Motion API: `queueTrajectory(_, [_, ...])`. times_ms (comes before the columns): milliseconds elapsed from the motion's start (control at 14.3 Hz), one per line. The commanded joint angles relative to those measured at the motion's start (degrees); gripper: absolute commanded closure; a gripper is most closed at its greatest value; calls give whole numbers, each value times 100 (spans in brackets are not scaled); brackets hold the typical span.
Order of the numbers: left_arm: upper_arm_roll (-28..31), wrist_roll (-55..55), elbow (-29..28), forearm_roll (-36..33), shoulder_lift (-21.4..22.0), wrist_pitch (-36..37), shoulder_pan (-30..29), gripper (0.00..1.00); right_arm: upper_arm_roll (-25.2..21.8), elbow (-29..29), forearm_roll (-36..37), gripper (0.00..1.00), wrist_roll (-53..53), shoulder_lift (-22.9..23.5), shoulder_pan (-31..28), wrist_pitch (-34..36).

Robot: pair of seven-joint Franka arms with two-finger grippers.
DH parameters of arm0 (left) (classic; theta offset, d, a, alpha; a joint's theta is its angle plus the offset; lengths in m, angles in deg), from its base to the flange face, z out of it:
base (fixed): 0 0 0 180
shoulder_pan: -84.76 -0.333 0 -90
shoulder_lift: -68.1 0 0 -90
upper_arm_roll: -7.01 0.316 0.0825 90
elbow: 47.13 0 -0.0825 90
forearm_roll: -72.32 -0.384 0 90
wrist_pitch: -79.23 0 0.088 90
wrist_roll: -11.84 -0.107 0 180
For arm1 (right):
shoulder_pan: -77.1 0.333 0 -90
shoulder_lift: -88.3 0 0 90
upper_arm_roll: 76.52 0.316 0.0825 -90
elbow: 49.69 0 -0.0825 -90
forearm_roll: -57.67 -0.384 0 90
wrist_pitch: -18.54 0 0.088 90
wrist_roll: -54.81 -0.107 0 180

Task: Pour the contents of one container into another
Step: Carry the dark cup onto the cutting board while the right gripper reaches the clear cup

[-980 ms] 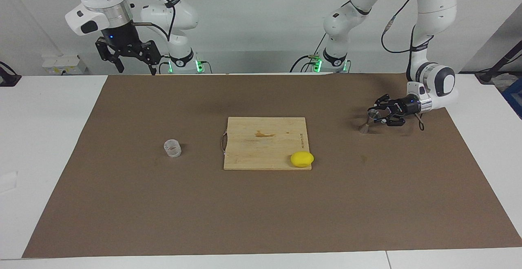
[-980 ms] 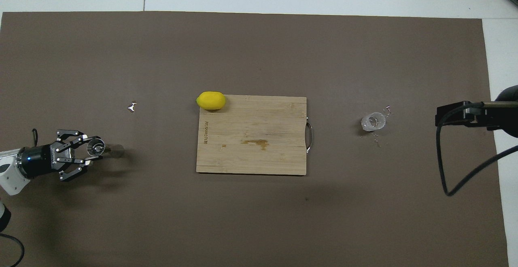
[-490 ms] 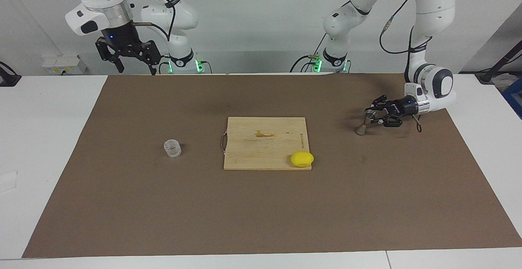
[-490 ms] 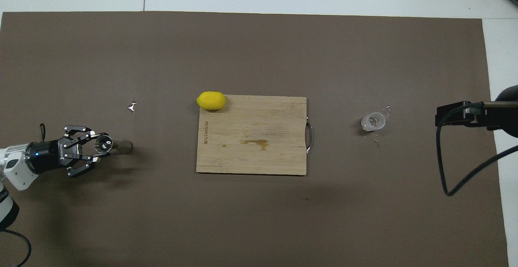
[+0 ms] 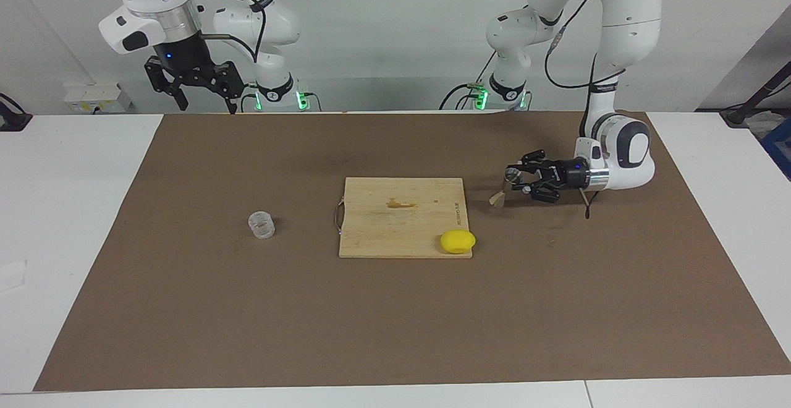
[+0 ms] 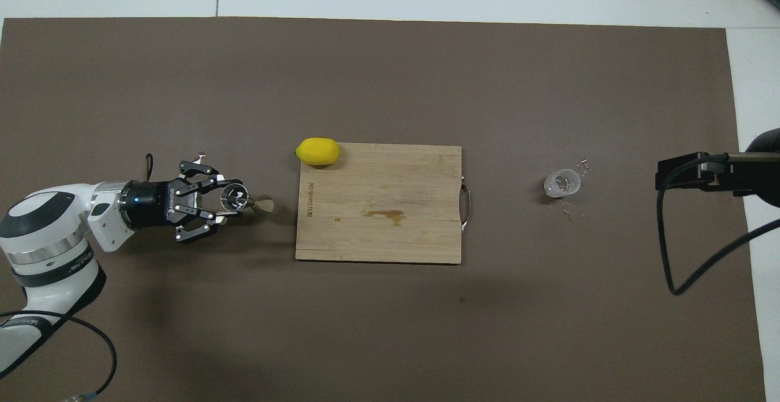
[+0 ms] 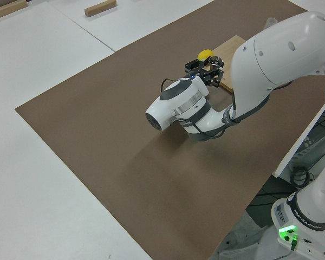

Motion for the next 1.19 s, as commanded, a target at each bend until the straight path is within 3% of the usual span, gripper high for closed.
queueTrajectory(0, [95, 155, 0, 626, 80, -245, 801, 82, -13, 111, -28, 0, 160, -119, -93, 70])
queueTrajectory(280, [77, 436, -141, 1121, 439, -982, 1655, 83, -22, 128, -255, 4, -644, -102, -189, -26])
queueTrajectory(700, [68, 376, -195, 3051, 502, -2415, 3192, 83, -31, 304, -879, 3, -2674, 118, -594, -273])
queueTrajectory(910, [60, -89, -229, 3475, 458, -2979, 3554, 83, -31, 401, -1309, 3, -3651, 355, -865, -308])
queueTrajectory(1120, [77, -758, -247, 3494, 396, -3323, 3529, 83, -31, 523, -1951, 3, -4190, 662, -1278, -500])
